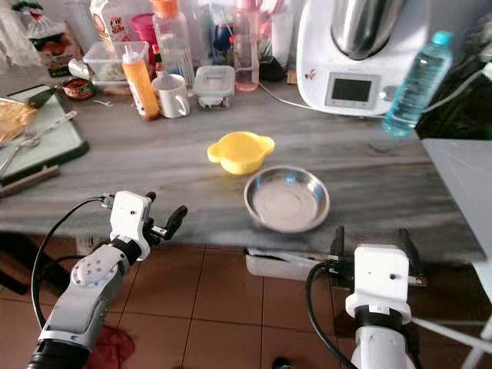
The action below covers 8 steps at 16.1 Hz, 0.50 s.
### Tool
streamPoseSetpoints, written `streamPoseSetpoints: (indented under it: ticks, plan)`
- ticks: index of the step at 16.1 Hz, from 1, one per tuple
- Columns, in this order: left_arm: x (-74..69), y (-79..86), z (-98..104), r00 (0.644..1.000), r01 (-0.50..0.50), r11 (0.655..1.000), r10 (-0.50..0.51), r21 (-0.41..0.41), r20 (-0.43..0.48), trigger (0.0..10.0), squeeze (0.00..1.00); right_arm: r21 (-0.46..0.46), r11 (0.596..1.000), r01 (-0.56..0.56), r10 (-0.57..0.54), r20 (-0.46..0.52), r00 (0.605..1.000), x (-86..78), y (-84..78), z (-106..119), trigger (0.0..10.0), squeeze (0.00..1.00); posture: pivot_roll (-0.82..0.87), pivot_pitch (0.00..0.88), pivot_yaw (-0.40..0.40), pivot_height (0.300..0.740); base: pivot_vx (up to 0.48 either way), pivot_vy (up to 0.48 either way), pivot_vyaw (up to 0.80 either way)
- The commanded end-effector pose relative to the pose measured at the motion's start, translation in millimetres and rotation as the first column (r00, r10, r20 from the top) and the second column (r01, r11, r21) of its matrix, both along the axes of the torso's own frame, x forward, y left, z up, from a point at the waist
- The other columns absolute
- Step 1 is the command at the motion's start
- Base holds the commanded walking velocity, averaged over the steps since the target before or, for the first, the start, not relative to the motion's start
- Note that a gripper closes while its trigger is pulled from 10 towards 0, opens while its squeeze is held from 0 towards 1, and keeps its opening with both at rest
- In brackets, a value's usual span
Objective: Setting the table
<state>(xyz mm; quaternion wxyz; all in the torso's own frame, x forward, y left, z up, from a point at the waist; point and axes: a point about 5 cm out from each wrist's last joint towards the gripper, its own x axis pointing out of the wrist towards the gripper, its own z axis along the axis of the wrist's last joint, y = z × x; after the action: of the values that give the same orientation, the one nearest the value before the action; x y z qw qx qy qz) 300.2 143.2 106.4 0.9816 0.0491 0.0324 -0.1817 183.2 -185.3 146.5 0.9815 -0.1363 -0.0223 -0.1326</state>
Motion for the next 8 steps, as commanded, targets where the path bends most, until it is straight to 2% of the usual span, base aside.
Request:
streamPoseSetpoints:
  ticks: [1,2,4,5,8]
  plan:
    - [-0.9,0.6,-0.7,1.000,-0.009,1.000,0.009,0.003,-0.002,10.0,0.00,-0.006,1.000,0.007,-0.007,0.003,1.000,1.2,-2.9,0.1,10.0,0.00,-0.01,0.078,0.036,0.740,-0.289,0.000,0.00]
    - [-0.7,0.4,-0.6,1.000,-0.011,1.000,0.011,0.002,-0.002,10.0,0.00,-0.006,1.000,0.006,-0.006,0.004,1.000,1.5,-2.8,0.2,10.0,0.00,-0.01,0.076,0.036,0.740,-0.292,0.000,0.00]
    - [-0.6,0.1,-0.8,1.000,-0.011,1.000,0.011,0.002,-0.002,10.0,0.00,0.113,0.992,0.049,-0.051,0.010,0.999,2.5,-6.8,0.5,10.0,0.00,-0.01,0.075,0.036,0.740,-0.289,0.000,0.00]
    - [-0.8,-0.3,-1.1,1.000,-0.010,1.000,0.010,0.001,-0.003,10.0,0.00,0.059,0.998,0.035,-0.036,0.016,0.999,3.5,-8.2,3.0,10.0,0.00,-0.01,0.074,0.035,0.740,-0.296,0.000,0.00]
    - [-0.3,-0.6,-1.3,1.000,-0.011,1.000,0.011,0.000,-0.005,10.0,0.00,0.072,0.996,0.045,-0.046,0.012,0.999,1.9,-9.6,0.9,10.0,0.00,-0.01,0.076,0.034,0.740,-0.299,0.000,0.00]
